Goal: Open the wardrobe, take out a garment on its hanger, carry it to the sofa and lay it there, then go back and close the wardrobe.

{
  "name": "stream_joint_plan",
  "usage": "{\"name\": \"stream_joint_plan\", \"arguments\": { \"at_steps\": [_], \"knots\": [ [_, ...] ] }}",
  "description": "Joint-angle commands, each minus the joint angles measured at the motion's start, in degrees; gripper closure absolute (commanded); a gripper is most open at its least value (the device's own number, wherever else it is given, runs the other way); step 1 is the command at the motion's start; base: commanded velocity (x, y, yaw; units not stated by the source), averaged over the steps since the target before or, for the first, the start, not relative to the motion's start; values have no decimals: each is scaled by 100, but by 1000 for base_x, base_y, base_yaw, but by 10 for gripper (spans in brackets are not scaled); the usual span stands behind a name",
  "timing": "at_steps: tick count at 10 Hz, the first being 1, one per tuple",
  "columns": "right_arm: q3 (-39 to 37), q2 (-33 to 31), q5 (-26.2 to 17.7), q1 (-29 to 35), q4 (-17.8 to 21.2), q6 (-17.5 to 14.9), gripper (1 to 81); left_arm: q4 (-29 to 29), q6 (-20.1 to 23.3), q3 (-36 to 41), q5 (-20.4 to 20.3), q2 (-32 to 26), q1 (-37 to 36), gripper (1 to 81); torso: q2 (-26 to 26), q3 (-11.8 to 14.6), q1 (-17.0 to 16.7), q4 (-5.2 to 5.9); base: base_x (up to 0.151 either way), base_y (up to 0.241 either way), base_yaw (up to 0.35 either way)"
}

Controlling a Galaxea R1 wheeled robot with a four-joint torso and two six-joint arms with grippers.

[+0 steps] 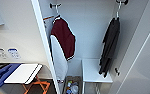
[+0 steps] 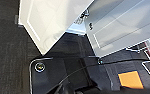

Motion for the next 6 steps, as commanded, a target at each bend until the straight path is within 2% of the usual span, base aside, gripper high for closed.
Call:
{"name": "stream_joint_plan", "arguments": {
  "at_steps": [1, 2, 5, 6],
  "knots": [
    [-890, 810, -280, -309, 10, 343, 10, 145, -297, -525, 467, 379, -220, 10, 0, 0, 0, 0, 0, 0, 0],
    [-1186, 1141, -288, -370, 1, 447, 10, 119, -305, -604, 545, 519, -264, 10, 0, 0, 0, 0, 0, 0, 0],
    [-1908, 1942, -596, -449, 1, 492, 10, 136, -305, -1033, 1054, 984, -483, 10, -2, 2, 0, 0, 0, 0, 0],
    [-2094, 2111, -675, -450, 10, 501, 10, 153, -305, -1193, 1073, 1144, -527, 10, -2, 2, -2, 0, 0, 0, 0]
  ]
}}
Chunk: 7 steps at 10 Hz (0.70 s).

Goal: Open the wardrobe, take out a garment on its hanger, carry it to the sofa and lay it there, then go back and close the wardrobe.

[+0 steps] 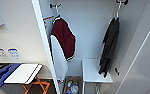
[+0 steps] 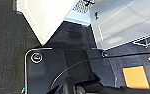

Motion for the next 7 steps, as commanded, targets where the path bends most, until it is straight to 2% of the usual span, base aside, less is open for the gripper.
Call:
{"name": "stream_joint_plan", "arguments": {
  "at_steps": [1, 5, 7],
  "knots": [
    [-682, 477, -594, -6, 2, 175, 10, 119, -23, -374, 494, 253, -401, 10, 0, 0, 0, 0, 0, 0, 0],
    [-1808, 1347, -946, 38, -8, 202, 10, 57, -110, -515, 776, 623, -901, 10, 0, 2, 0, 0, 0, 0, 0],
    [-1862, 1436, -946, 38, -7, 202, 10, 57, -356, -542, 785, 860, -1340, 10, 0, 2, 0, 0, 0, 0, 0]
  ]
}}
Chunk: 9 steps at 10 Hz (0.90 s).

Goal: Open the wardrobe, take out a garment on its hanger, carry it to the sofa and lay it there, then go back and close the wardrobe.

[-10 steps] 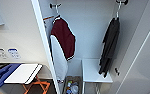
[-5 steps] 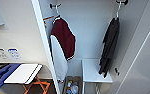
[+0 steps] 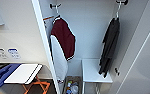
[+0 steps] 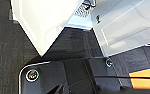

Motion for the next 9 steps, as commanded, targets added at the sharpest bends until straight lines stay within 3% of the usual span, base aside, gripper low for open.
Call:
{"name": "stream_joint_plan", "arguments": {
  "at_steps": [1, 4, 5, 6, 9],
  "knots": [
    [-84, 69, -362, 152, -1, 28, 10, 12, -269, 93, 224, 181, -870, 10, 0, 0, 0, 0, 0, 0, 0],
    [-93, 114, -362, 169, -1, 36, 10, -24, -314, 76, 287, 516, -1134, 10, 0, 0, 0, 0, 0, 0, 0],
    [-76, 114, -362, 169, -1, 45, 10, -23, -306, 50, 148, 595, -1152, 10, 0, 0, 0, 0, 0, 0, 0],
    [-32, 114, -371, 204, -1, 54, 10, -84, -323, -38, -273, 674, -1152, 10, 0, 0, 0, 0, 0, 0, 0],
    [39, 122, -520, 266, -18, 54, 10, -1883, -340, -135, -1355, 823, -1196, 10, 0, 0, 0, 0, 0, 0, 0]
  ]
}}
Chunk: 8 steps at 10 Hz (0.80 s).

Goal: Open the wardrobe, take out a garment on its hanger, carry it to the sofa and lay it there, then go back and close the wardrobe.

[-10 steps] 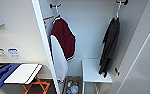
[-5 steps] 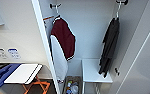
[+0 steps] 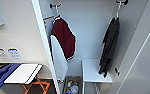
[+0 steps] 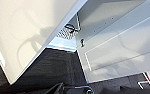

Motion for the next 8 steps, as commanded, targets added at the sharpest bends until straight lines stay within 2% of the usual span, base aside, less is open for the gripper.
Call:
{"name": "stream_joint_plan", "arguments": {
  "at_steps": [1, 2, 4, 7, 8],
  "knots": [
    [162, -82, -396, 236, -21, 19, 10, -1978, -17, -158, -1108, 266, -625, 10, 0, 0, 0, 0, 0, 0, 0],
    [249, -99, -404, 254, -38, 19, 10, -2138, 0, -351, -1231, 511, -722, 10, 0, 0, 0, 0, 0, 0, 0],
    [381, -143, -422, 288, -65, 19, 10, -2225, -17, -842, -1222, 968, -828, 10, 0, 0, 0, 0, 0, 0, 0],
    [688, -258, -545, 350, -117, 19, 10, -3060, -17, -2056, -1266, 1637, -864, 10, 0, 0, 2, 0, 0, 0, 0],
    [715, -267, -598, 359, -117, 10, 10, -3395, -9, -2321, -1486, 1725, -758, 10, 0, 0, 2, 0, 0, 0, 0]
  ]
}}
